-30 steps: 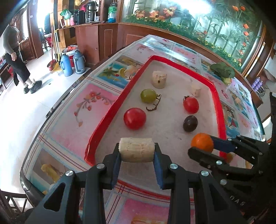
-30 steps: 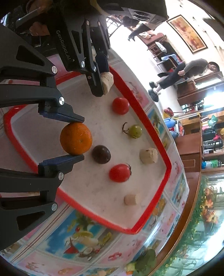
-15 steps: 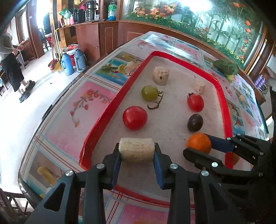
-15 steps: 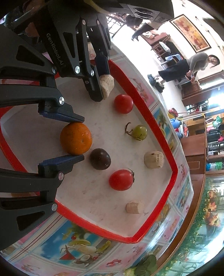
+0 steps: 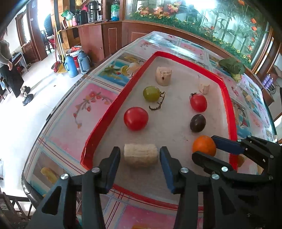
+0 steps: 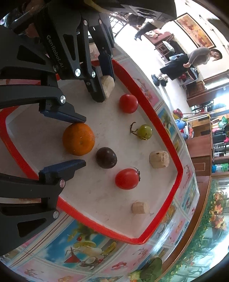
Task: Organize fruits
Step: 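Carry the mandarin and beige cylinder into the tray and open both grippers, then move both open grippers back toward the last beige pieces on the table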
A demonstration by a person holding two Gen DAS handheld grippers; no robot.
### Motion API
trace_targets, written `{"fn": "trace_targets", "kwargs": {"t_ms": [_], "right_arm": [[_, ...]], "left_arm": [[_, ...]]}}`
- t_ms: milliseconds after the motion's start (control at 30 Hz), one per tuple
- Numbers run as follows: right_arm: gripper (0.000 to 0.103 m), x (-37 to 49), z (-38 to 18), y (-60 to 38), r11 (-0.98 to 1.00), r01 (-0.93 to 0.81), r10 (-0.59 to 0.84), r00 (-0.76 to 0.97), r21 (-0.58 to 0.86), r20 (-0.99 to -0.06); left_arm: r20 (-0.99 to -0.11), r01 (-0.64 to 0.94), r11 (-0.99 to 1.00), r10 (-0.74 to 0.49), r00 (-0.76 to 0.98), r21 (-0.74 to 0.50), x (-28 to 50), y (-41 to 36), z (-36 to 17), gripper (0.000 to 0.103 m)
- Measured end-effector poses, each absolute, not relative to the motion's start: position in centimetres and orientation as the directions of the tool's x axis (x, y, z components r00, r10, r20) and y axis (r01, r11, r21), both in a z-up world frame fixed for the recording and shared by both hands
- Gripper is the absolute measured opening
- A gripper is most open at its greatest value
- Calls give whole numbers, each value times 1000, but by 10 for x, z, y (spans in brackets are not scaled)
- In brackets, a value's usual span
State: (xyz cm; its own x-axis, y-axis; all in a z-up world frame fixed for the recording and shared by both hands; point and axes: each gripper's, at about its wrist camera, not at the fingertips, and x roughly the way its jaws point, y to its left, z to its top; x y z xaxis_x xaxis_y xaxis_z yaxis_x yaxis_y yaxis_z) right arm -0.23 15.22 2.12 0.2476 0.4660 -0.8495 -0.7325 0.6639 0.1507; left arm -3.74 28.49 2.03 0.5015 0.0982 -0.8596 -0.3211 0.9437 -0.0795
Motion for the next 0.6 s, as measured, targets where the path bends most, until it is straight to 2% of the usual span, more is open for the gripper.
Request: {"fn": "trace_targets", "kwargs": {"t_ms": [167,600], "right_arm": [[41,-7,30,144,665,-729,482,256,160,-838],[42,-21,52,102,689,-700,514,288,188,-808]], "left_arm": [[-854,-330,941,114,508,-71,-40,279,26,60],[-828,-306,949,112,550,-75,-49,246,47,71]]}}
